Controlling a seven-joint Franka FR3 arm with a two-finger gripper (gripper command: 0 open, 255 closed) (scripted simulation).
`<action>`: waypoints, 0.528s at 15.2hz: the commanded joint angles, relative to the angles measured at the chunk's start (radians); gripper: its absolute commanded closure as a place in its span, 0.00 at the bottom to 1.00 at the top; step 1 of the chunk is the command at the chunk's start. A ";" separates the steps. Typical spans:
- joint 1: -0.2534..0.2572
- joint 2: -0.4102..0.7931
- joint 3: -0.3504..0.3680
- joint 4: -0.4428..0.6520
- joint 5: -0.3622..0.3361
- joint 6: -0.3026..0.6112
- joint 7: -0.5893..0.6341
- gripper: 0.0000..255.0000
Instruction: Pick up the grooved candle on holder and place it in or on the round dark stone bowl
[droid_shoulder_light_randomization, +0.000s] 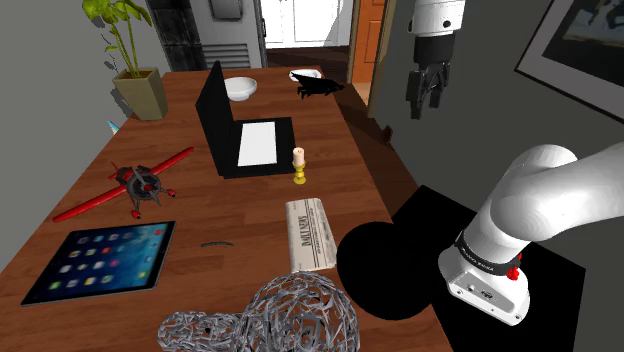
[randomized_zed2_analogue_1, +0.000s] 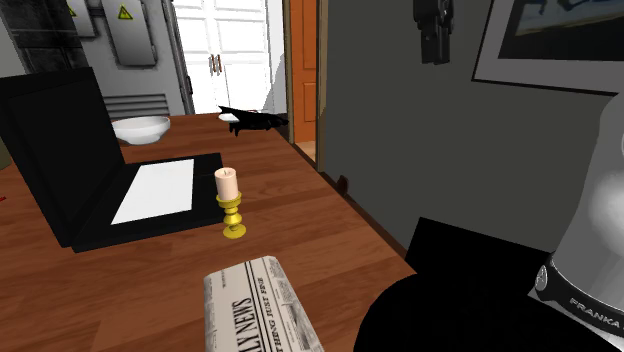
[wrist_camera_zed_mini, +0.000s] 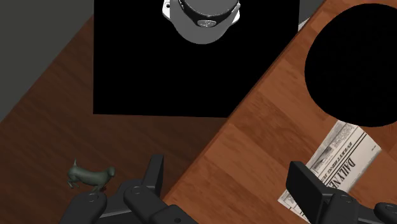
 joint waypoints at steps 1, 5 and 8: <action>0.000 0.000 0.000 0.000 0.000 0.000 0.000 0.00; 0.026 0.115 0.028 0.005 0.031 0.121 0.019 0.00; 0.043 0.210 0.049 0.023 0.051 0.206 0.030 0.00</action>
